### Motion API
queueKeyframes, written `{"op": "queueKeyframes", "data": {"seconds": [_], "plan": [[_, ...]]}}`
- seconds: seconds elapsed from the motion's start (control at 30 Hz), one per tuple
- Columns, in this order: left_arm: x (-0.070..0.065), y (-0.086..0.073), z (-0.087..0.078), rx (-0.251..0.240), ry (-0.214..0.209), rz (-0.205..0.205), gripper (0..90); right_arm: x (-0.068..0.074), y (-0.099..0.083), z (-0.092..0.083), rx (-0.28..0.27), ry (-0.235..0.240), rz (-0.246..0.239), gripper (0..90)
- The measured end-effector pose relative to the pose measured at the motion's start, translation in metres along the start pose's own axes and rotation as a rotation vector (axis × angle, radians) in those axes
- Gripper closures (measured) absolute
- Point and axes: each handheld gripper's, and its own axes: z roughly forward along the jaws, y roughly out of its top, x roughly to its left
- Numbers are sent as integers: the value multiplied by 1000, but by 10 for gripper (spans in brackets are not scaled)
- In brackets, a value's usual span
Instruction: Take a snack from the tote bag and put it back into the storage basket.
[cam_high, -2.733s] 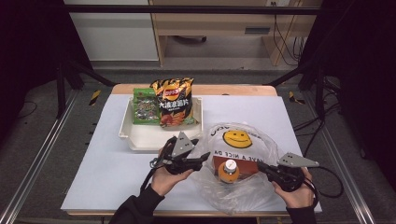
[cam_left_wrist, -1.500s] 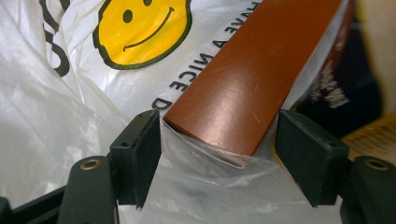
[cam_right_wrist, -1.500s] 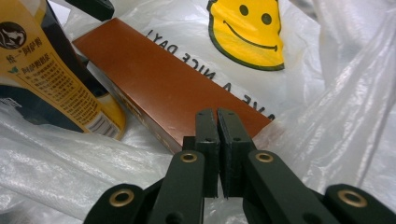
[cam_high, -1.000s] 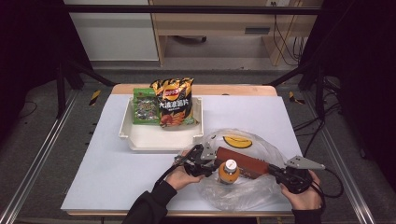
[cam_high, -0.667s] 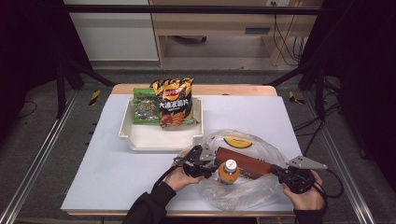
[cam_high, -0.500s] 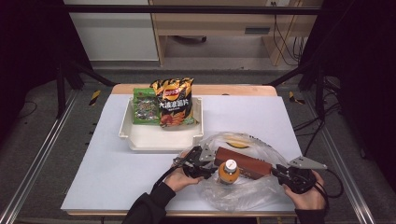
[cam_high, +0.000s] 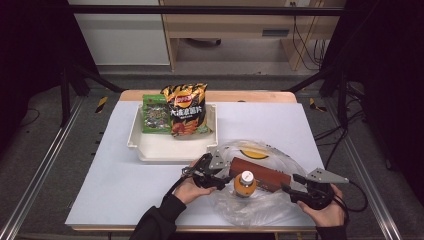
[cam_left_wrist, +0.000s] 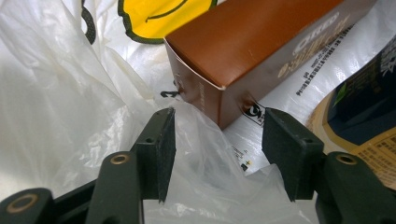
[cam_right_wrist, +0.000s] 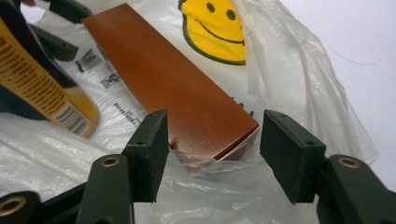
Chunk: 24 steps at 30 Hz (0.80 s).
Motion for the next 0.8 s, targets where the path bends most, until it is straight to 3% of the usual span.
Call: {"op": "queueKeyframes", "data": {"seconds": [0.17,0.27,0.37,0.63,0.8], "plan": [[1,4,-3,-22,6,-6,410,3,0,6,46,1,-23,390],[3,4,-5,-40,2,-22,381,1,-1,10,29,6,-28,421],[5,5,-5,-45,4,-31,339,-6,1,13,5,19,-37,537],[5,18,-4,-39,7,1,283,-13,6,25,-38,-11,-33,615],[6,25,5,-24,-7,23,268,-14,5,28,-77,-37,-21,729]]}}
